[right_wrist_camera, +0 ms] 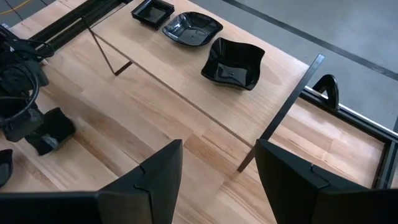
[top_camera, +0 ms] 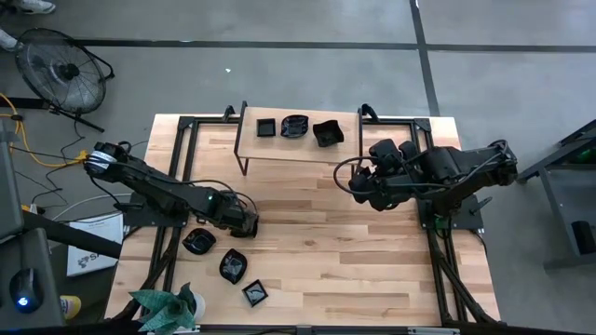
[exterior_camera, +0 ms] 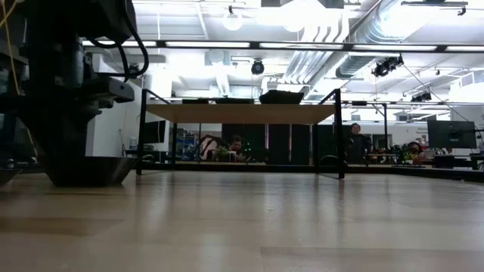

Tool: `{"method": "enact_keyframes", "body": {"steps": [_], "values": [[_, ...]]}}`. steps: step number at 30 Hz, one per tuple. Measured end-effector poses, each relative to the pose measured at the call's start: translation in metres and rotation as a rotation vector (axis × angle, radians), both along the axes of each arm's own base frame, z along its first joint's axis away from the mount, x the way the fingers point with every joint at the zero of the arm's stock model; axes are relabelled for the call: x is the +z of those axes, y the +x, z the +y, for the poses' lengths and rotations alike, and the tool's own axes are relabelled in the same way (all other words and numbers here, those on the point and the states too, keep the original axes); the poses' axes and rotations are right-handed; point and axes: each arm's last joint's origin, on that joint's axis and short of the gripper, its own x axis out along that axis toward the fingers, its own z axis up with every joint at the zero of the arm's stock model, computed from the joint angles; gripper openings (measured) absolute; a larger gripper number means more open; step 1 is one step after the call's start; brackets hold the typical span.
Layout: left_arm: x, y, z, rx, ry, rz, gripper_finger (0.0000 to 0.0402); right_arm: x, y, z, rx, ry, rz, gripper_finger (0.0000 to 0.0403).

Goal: Pick & Place Mini shaped plates
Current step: Stack the distorted square-shaped plate on the distorted square-shaped plate

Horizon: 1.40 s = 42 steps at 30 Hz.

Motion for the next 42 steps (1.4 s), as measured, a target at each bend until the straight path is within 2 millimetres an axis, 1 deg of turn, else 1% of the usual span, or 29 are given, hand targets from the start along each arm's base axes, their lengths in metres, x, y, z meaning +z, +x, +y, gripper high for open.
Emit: {"method": "enact_keyframes", "body": {"steps": [5, 7, 19, 29, 42], "values": [[0.000, 0.000, 0.000, -0.002, -0.003, -0.001, 0.0010, 0.000, 0.000, 0.000, 0.002, -0.004, 0.001, 0.0197], [0.000, 0.000, 0.000, -0.002, -0.005, -0.003, 0.0004, 0.000, 0.000, 0.000, 0.000, -0.008, 0.000, 0.0197], [0.001, 0.002, 0.000, -0.001, 0.002, -0.025, 0.0001, 0.000, 0.000, 0.000, 0.002, -0.005, 0.002, 0.0197], [0.014, 0.011, -0.002, -0.054, 0.027, -0.072, 0.0000, 0.000, 0.000, 0.000, 0.002, -0.004, 0.002, 0.0197], [0.026, 0.015, -0.003, -0.092, 0.063, -0.078, 0.0000, 0.000, 0.000, 0.000, 0.002, -0.004, 0.002, 0.0197]]}}
